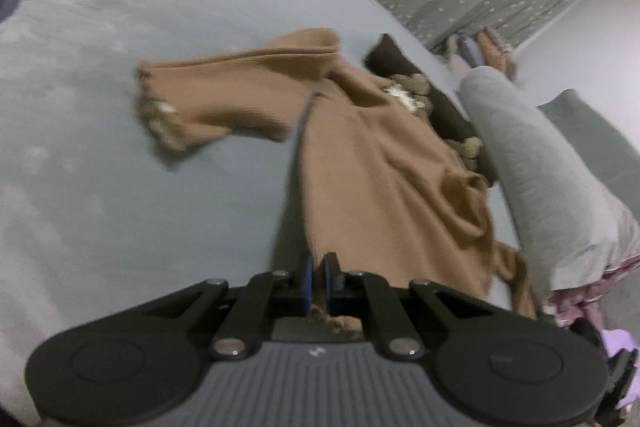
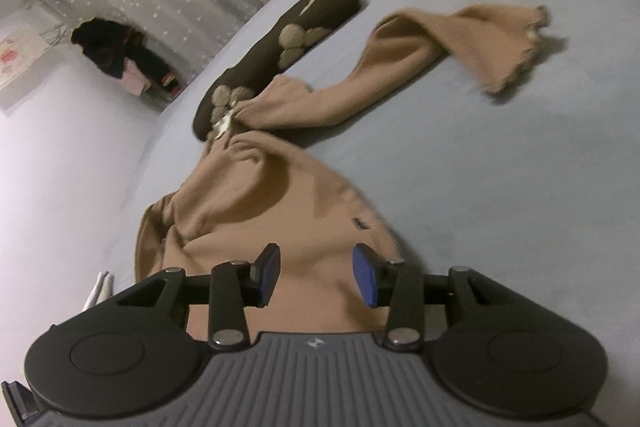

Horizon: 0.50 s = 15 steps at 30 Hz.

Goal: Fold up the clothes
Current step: 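Release the hem with the right tool and move it back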

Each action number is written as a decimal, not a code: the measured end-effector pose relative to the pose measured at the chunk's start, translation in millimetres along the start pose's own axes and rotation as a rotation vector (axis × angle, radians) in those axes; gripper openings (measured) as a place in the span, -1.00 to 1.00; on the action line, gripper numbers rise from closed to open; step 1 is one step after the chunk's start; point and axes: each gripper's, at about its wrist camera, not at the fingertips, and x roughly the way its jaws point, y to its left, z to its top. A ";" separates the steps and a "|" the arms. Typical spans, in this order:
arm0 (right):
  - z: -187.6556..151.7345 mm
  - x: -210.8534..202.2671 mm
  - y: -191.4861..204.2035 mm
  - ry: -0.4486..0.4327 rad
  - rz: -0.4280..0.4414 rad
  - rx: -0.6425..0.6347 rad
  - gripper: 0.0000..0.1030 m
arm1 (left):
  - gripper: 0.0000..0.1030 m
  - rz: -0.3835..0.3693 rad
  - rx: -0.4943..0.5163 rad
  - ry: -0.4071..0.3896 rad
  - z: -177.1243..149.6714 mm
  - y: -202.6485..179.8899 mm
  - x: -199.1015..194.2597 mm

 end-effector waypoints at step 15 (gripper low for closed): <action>-23.9 -11.6 -26.9 -0.012 -0.108 -0.062 -0.16 | 0.00 -0.032 -0.086 0.040 1.5 31.6 17.4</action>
